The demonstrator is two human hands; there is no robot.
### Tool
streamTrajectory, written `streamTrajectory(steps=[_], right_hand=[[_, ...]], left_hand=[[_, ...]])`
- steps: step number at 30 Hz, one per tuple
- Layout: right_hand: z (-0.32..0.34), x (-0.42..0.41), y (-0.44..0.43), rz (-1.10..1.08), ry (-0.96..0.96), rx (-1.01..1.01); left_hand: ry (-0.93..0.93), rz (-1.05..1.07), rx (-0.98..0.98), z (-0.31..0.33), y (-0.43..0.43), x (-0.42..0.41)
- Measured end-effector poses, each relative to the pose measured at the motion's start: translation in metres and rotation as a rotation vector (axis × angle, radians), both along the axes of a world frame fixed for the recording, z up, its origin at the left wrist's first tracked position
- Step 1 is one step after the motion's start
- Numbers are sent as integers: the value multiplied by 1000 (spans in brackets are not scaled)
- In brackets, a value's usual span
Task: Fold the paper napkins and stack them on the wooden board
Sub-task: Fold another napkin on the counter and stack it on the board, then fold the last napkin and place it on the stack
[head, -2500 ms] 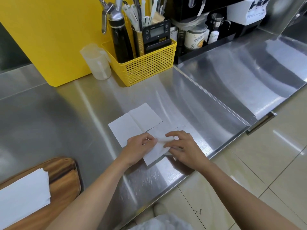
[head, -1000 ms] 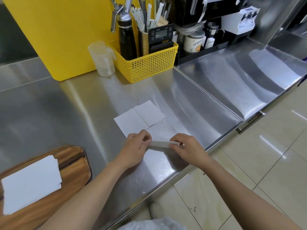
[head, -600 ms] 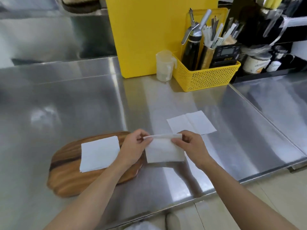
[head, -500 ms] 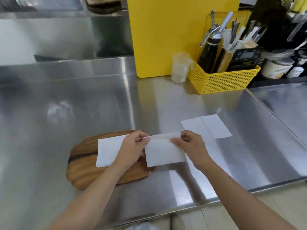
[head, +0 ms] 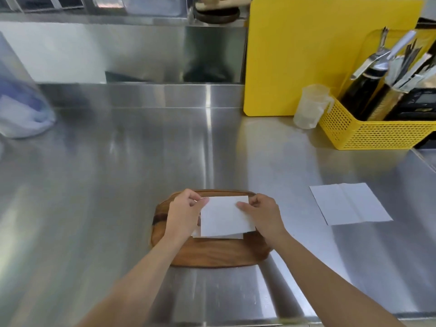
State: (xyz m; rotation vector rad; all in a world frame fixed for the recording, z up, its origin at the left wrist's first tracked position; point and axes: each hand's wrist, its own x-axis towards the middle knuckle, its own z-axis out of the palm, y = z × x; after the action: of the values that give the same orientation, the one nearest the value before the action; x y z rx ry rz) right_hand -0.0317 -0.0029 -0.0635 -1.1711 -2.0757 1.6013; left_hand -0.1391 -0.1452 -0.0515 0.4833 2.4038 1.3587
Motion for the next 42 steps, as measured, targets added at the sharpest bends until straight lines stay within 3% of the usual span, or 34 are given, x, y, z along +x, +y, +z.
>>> streamTrajectory(steps=[15, 19, 25, 29, 33, 38, 42], right_hand=[[-11, -14, -2, 9, -146, 139], [-12, -13, -1, 54, -260, 222], [-6, -9, 2, 107, -360, 302], [3, 5, 8, 75, -299, 372], [11, 24, 23, 46, -239, 461], [12, 55, 61, 89, -173, 523], [3, 88, 102, 134, -255, 642]], left_hand=[[-19, -12, -35, -23, -4, -16], [-10, -7, -59, -24, -3, -15], [90, 15, -189, -20, -2, -13], [310, 64, -243, -13, 3, -6], [489, -91, -267, -5, 27, 4], [544, -307, -265, -5, 76, 27], [576, -437, -295, -14, 118, 51]])
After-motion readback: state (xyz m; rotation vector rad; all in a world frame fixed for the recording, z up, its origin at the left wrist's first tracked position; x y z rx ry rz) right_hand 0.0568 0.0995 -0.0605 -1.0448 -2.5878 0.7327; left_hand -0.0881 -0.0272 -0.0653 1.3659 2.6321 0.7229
